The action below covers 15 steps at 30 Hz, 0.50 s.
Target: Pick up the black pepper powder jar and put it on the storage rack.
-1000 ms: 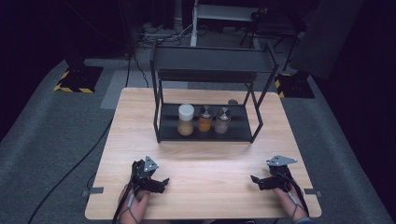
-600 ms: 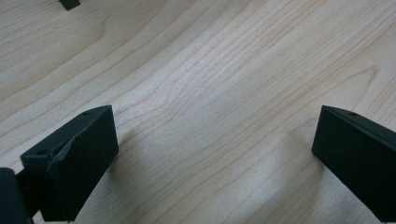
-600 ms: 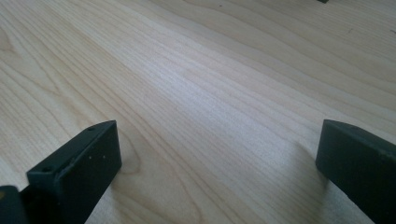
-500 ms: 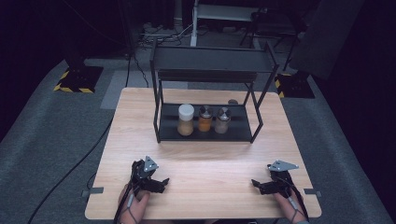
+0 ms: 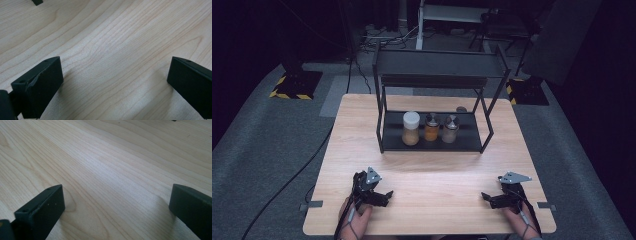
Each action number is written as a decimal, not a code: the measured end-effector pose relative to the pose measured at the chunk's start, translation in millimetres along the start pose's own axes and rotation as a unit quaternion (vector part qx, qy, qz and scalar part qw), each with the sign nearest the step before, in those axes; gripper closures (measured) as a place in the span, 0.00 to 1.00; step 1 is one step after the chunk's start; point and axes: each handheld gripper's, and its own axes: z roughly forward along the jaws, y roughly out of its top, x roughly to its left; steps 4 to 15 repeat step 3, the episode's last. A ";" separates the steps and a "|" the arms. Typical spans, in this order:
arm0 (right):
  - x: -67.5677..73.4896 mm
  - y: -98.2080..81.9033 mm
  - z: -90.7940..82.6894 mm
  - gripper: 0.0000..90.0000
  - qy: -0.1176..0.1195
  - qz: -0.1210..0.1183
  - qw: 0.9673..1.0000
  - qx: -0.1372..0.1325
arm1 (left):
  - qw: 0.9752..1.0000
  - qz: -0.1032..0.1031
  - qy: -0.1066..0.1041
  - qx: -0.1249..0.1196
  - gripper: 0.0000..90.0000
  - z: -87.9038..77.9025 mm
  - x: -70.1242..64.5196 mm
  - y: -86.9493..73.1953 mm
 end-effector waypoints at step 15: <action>0.0 0.0 0.0 0.00 0.000 0.000 1.000 0.000 | 1.000 0.000 0.000 0.000 0.00 0.0 0.0 0.0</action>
